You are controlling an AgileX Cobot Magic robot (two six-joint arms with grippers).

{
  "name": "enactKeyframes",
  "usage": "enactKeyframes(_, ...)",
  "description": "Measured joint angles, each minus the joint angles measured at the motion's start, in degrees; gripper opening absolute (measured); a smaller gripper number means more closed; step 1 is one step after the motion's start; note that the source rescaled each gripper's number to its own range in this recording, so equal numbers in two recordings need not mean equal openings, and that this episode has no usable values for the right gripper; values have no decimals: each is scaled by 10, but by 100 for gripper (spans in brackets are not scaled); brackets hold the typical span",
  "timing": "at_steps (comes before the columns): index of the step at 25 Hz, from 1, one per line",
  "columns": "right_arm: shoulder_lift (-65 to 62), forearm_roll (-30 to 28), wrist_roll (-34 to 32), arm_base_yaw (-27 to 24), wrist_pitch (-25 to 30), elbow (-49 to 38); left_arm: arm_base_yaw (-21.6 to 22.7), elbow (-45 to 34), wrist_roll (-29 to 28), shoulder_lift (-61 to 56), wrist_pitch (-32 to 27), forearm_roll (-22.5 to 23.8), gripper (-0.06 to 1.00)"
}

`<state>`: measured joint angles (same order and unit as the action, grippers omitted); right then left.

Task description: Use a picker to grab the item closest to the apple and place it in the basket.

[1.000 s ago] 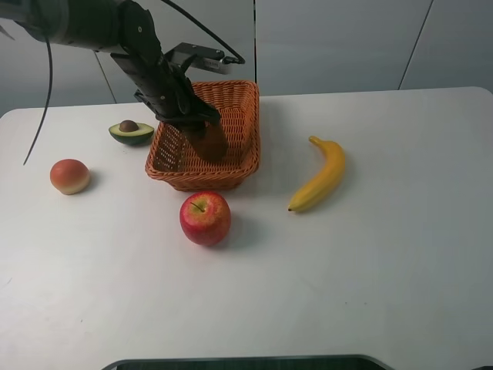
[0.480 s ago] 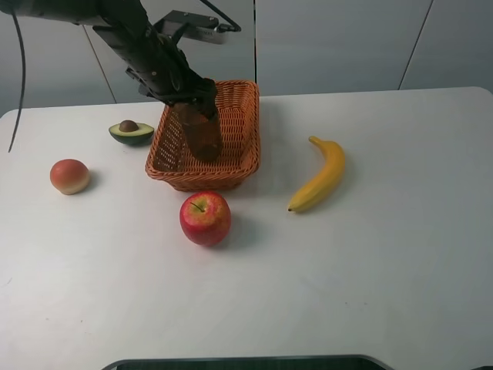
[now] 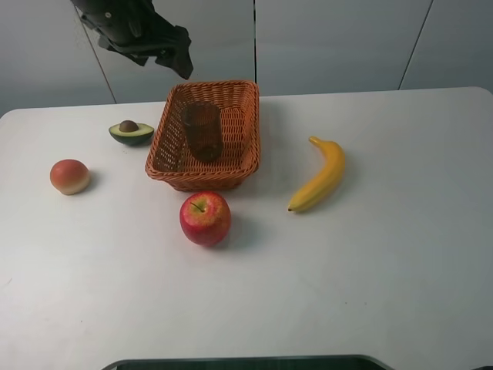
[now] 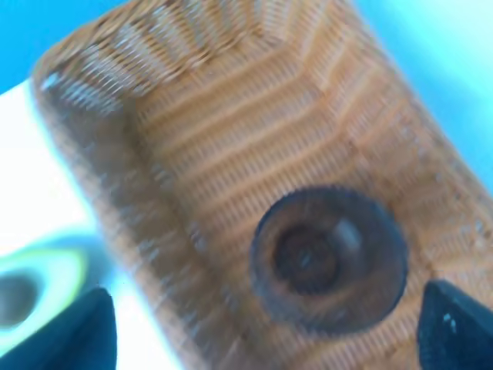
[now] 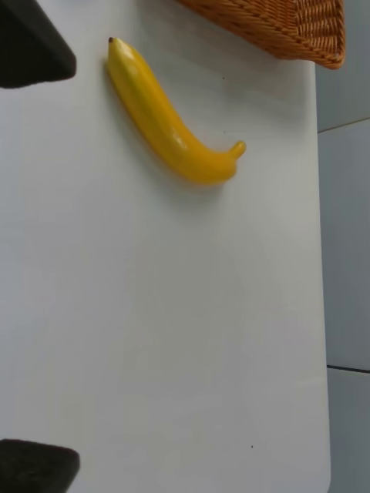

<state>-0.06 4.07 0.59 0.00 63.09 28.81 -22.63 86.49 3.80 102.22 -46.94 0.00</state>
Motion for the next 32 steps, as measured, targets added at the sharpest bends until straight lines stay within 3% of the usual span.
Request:
enactKeyframes(6,0,0,0,0,0,0,100,-2,-4,-70,-85,-26,100)
enactKeyframes(13,0,0,0,0,0,0,219,-141,-4,-216,-67,-73,100)
enactKeyframes(20,0,0,0,0,0,0,231,-227,-4,-395,-74,-75,100)
enactKeyframes(32,0,0,0,0,0,0,231,-357,-4,-708,-135,-59,100)
